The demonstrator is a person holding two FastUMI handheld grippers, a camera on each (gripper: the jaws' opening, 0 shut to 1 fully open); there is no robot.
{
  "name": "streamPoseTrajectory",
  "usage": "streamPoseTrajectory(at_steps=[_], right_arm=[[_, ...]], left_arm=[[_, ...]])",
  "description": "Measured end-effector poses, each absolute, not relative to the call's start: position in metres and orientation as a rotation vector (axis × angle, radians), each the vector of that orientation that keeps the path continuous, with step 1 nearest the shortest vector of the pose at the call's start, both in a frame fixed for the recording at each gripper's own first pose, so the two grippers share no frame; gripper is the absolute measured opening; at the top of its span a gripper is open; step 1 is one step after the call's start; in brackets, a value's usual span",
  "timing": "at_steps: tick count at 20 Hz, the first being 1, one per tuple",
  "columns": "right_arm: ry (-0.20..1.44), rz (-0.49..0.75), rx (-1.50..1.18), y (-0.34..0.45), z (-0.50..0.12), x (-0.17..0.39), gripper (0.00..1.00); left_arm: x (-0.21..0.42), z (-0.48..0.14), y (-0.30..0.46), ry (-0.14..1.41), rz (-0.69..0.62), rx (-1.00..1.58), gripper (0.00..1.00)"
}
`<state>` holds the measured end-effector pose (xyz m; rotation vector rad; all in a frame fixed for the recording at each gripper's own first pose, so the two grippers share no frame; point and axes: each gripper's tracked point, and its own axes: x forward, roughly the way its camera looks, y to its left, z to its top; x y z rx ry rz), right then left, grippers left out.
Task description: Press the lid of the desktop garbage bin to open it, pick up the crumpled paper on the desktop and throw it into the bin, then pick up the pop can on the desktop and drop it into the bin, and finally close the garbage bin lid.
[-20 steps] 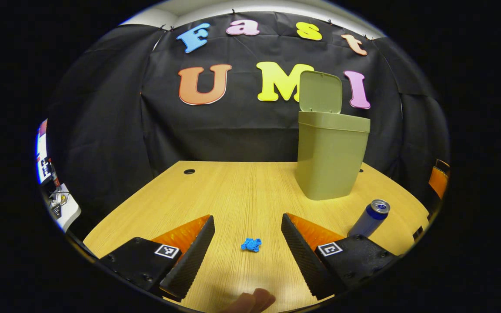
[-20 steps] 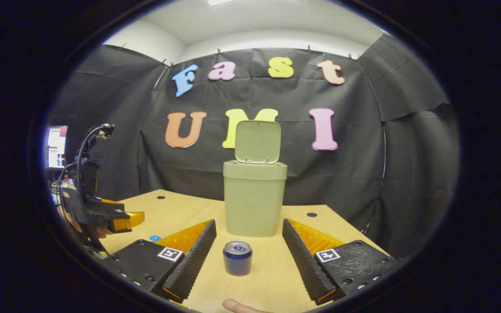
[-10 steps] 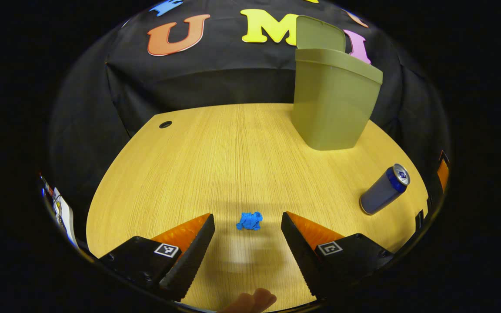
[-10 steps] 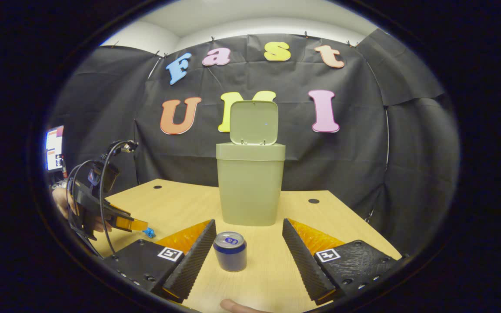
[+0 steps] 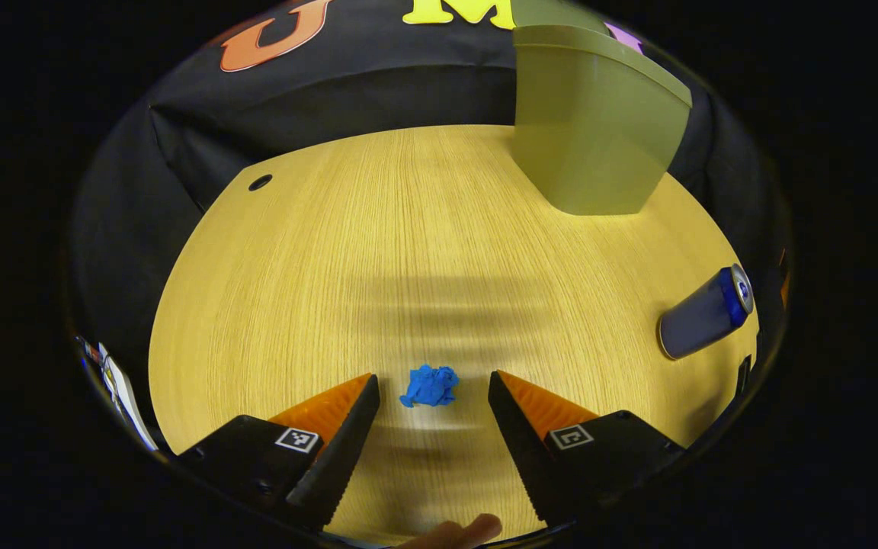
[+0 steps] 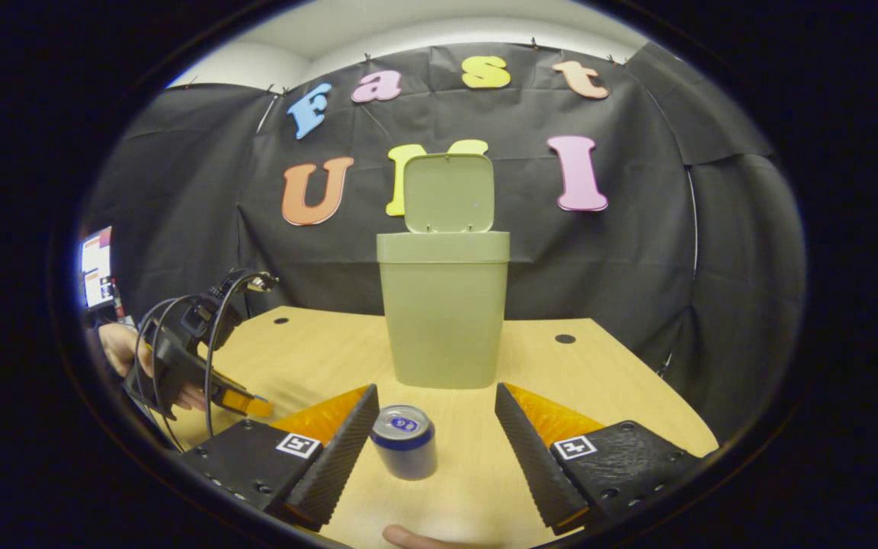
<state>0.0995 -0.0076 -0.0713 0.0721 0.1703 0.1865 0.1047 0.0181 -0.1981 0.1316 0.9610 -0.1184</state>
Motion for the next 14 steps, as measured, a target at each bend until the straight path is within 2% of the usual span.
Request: streamPoseTrajectory(at_steps=[1,4,8,9,14], right_arm=[[0.173,0.189,0.072,-0.007,-0.073,0.1,0.95],[0.178,0.196,0.069,-0.005,-0.075,0.102,0.95],[0.177,0.198,0.066,-0.003,-0.074,0.104,0.95],[0.178,0.199,0.062,-0.001,-0.074,0.104,0.95],[0.179,0.202,0.052,0.002,-0.075,0.104,0.95]], left_arm=[[0.106,-0.2,0.021,0.975,-0.119,0.124,0.88],[0.113,-0.197,0.035,0.998,-0.104,0.113,0.84],[0.124,-0.193,0.047,0.991,-0.088,0.125,0.73],[0.127,-0.19,0.048,0.987,-0.089,0.123,0.65],[0.144,-0.171,0.047,0.992,-0.109,0.119,0.58]])
